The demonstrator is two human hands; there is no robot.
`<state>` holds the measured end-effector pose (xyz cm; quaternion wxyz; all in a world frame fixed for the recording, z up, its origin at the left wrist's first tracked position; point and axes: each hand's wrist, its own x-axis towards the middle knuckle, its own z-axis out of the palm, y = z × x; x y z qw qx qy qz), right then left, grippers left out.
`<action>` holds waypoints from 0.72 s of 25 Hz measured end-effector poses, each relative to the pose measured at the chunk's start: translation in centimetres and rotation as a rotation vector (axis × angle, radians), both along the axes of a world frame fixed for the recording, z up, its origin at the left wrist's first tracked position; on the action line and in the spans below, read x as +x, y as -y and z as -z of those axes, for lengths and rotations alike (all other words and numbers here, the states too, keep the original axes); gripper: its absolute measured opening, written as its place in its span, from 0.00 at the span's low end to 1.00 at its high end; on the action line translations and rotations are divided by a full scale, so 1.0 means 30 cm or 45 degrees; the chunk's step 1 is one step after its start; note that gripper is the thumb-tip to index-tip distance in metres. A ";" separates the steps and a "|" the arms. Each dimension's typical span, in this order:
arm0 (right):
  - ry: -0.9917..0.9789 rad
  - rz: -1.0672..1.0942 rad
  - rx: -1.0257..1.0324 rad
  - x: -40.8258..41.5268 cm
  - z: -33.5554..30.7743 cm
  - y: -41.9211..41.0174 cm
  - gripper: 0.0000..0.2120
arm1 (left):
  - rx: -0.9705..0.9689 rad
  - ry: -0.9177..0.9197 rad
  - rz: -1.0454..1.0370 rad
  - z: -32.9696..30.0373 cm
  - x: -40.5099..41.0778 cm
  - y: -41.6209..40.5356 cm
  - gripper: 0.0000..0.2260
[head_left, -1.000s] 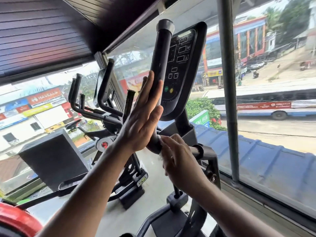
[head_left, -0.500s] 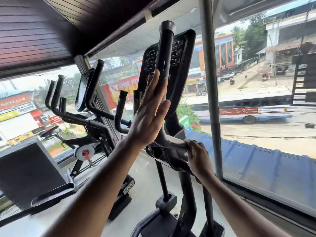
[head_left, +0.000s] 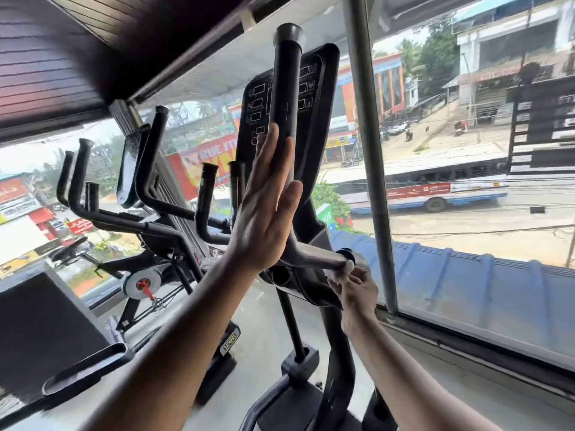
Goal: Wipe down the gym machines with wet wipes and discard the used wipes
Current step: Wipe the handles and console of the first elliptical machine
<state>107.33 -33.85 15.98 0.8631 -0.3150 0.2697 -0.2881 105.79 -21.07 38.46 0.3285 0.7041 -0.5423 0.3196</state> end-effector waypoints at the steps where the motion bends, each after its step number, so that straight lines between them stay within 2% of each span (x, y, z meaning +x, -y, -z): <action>1: 0.032 0.032 0.082 0.009 -0.003 -0.005 0.16 | -0.014 0.001 0.012 -0.002 0.007 -0.002 0.24; 3: 0.079 0.078 0.174 0.026 0.000 -0.012 0.13 | -0.034 0.006 0.056 0.003 0.023 -0.003 0.24; 6: 0.057 0.139 0.190 0.039 -0.008 -0.026 0.14 | -0.050 -0.002 0.161 0.018 0.039 0.000 0.25; 10: 0.187 0.275 0.312 0.039 -0.072 -0.089 0.06 | -0.017 0.059 0.273 0.019 0.090 -0.021 0.24; 12: 0.306 0.316 0.352 0.026 -0.108 -0.126 0.11 | 0.008 0.126 0.312 0.019 0.115 -0.031 0.25; 14: 0.404 0.329 0.337 0.006 -0.142 -0.188 0.15 | 0.034 0.191 0.359 0.019 0.149 -0.059 0.25; 18: 0.438 0.320 0.202 -0.038 -0.157 -0.214 0.10 | 0.132 0.294 0.397 0.010 0.194 -0.073 0.27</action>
